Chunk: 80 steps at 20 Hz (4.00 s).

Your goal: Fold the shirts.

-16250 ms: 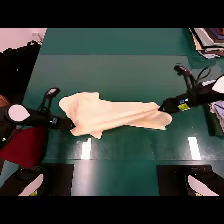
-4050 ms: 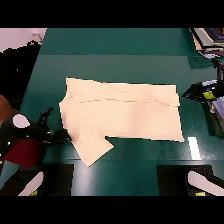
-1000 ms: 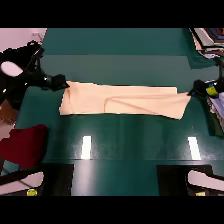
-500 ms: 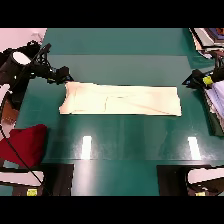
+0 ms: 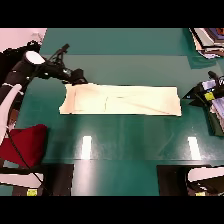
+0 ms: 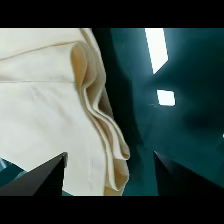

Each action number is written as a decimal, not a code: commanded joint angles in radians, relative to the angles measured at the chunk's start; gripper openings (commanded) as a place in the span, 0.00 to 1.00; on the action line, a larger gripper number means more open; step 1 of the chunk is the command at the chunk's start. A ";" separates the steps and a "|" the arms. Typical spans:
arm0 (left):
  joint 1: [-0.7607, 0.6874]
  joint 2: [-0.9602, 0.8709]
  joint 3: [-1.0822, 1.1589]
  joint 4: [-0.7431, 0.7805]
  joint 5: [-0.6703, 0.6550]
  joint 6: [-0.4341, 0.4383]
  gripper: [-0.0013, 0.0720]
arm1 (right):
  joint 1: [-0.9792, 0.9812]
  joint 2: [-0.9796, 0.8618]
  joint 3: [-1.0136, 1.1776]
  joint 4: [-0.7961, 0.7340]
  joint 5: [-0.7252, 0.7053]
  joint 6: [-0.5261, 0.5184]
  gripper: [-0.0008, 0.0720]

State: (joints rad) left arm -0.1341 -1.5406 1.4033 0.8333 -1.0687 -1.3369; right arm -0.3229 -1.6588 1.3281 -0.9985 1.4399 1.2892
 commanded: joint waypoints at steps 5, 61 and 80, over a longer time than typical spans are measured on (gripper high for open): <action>-0.196 -0.043 0.001 0.027 0.157 -0.034 0.05 | 0.039 -0.053 -0.088 0.179 -0.075 -0.086 0.87; 0.177 -0.040 0.562 0.314 -0.345 -0.105 0.05 | 0.717 -0.169 0.436 0.045 -0.048 0.092 0.60; 0.159 -0.040 0.536 0.179 -0.288 -0.103 0.05 | 0.821 -0.274 0.186 0.499 -0.463 -0.079 0.04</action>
State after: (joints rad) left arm 0.0372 -1.5814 1.9396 1.0370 -1.3666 -1.4395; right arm 0.4885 -1.9339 1.4868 -0.5224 1.0035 1.2572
